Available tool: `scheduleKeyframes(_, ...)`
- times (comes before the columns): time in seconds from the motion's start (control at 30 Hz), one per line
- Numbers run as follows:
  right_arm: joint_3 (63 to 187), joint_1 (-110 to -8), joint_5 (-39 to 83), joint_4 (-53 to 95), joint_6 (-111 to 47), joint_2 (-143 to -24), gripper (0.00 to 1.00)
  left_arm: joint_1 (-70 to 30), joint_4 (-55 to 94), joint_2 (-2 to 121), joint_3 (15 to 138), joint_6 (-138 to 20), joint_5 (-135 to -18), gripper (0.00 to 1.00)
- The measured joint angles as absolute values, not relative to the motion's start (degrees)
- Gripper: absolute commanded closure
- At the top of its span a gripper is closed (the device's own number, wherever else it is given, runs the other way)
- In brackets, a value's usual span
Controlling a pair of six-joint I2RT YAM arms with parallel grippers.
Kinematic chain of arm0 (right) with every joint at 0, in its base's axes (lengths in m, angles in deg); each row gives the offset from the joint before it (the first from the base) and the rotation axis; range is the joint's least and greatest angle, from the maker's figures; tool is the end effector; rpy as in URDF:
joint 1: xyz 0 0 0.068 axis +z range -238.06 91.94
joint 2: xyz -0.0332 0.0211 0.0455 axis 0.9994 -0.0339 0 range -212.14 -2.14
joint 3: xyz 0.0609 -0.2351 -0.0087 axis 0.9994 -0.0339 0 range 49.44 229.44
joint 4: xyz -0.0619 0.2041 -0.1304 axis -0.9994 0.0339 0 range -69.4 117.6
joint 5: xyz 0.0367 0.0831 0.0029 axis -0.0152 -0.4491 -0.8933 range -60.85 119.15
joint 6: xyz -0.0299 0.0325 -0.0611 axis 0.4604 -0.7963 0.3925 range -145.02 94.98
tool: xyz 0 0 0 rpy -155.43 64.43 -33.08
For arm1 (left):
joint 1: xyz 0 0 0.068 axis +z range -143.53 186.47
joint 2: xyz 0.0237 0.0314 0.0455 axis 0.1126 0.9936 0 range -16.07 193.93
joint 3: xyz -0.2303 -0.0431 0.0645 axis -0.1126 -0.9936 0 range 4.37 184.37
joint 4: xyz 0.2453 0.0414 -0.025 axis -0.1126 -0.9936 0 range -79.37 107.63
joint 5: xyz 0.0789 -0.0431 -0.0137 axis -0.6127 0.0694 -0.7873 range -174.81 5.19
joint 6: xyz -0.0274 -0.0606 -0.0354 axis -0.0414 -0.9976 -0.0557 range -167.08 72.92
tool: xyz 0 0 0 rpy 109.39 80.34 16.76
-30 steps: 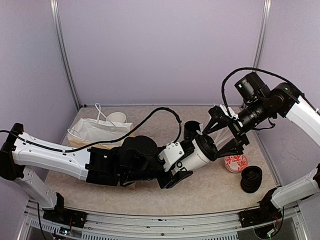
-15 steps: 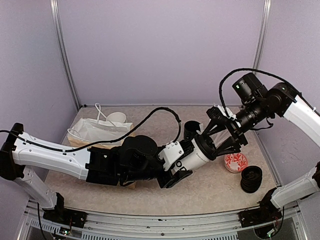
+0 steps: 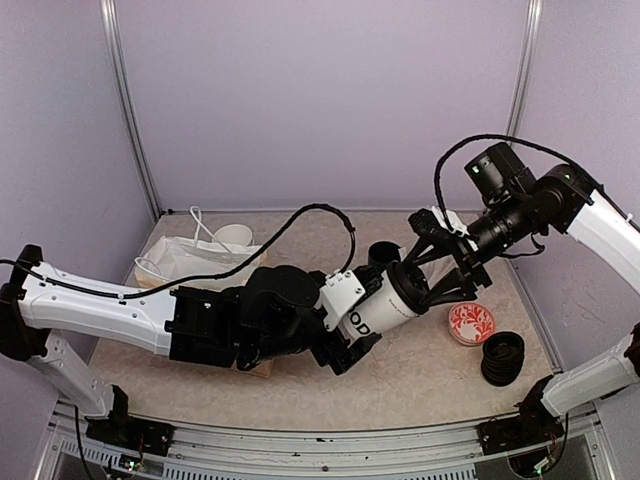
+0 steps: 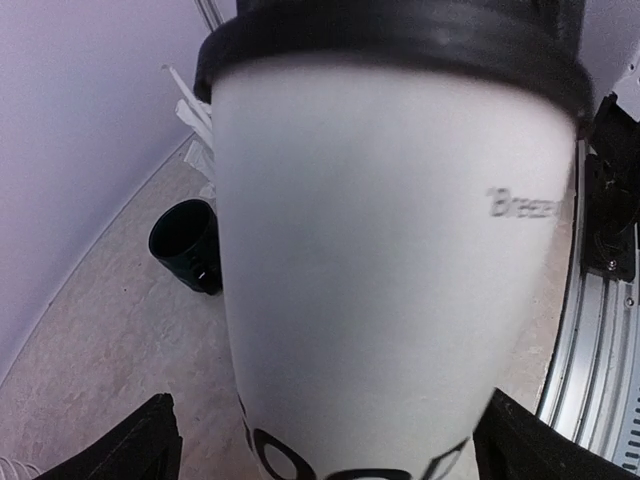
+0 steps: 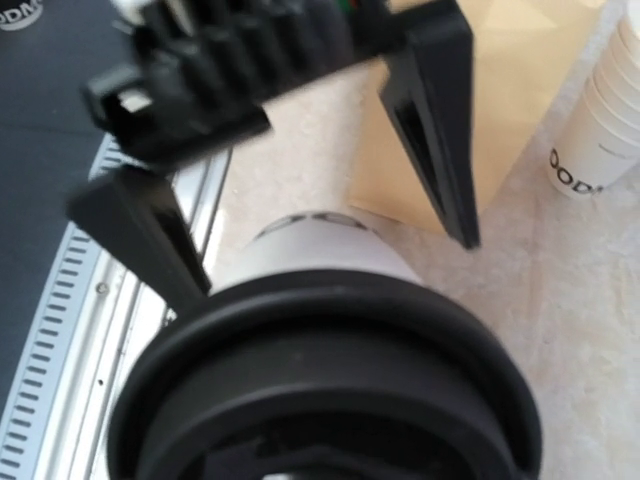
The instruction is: Pack the takeout coffee
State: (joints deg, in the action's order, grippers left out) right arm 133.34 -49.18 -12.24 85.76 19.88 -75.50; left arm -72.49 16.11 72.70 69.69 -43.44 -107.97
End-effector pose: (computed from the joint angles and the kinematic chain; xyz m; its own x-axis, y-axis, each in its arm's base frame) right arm 0.1617 0.1844 0.3391 0.0932 -0.6052 -0.7906 -0.9927 -0.1179 -0.0267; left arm 0.0958 -0.3608 0.2532 -0.0278 0.4468 -0.8942 0.8376 0.4987 0.2231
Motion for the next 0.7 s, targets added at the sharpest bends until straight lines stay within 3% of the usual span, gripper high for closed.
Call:
scheduleKeyframes(0.2,135.28,-50.43,-11.01,86.02,18.77,-75.52,0.48,-80.82,1.32,70.98,83.46,-43.73,-118.31,0.02)
scheduleKeyframes(0.37,136.86,-50.63,-11.06,86.05,18.31,-76.86,0.48,-83.95,-14.42,65.38,105.86,-47.51,-128.76,0.17)
scheduleKeyframes(0.5,137.62,-50.69,-11.10,86.07,18.11,-78.56,0.48,-70.92,-22.53,52.92,108.90,-53.50,-131.80,0.21)
scheduleKeyframes(0.7,139.00,-50.74,-11.62,86.53,18.16,-79.07,0.47,-50.46,-30.40,36.73,97.36,-57.67,-129.22,0.19)
